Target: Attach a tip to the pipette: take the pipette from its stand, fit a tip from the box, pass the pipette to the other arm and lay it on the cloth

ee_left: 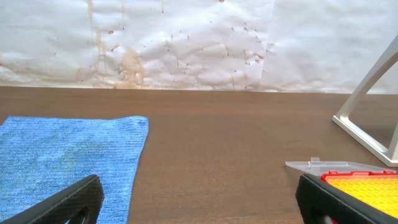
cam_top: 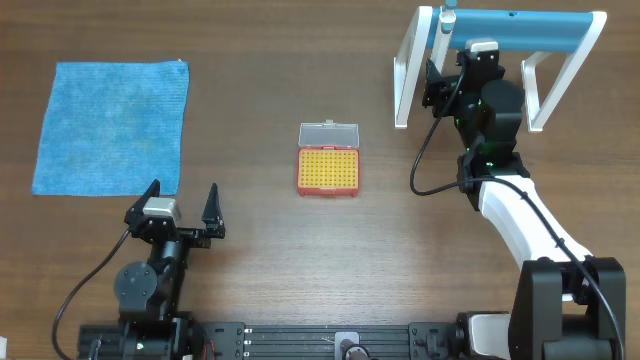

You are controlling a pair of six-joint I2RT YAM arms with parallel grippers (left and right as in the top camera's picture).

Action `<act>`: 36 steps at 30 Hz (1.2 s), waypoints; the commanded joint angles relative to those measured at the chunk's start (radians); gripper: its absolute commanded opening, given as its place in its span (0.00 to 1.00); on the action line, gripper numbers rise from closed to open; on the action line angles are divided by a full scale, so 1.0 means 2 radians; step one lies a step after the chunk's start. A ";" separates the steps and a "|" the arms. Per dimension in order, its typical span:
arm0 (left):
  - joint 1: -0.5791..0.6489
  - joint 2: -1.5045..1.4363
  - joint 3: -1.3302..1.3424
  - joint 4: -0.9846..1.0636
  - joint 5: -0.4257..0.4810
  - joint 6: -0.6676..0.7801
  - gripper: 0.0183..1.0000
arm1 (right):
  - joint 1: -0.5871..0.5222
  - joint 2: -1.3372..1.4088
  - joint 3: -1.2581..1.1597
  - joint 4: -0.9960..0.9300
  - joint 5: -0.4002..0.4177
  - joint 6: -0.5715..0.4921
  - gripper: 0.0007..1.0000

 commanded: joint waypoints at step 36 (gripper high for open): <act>0.002 -0.002 -0.002 -0.002 0.002 -0.001 1.00 | 0.003 0.042 0.052 0.015 -0.004 0.046 0.08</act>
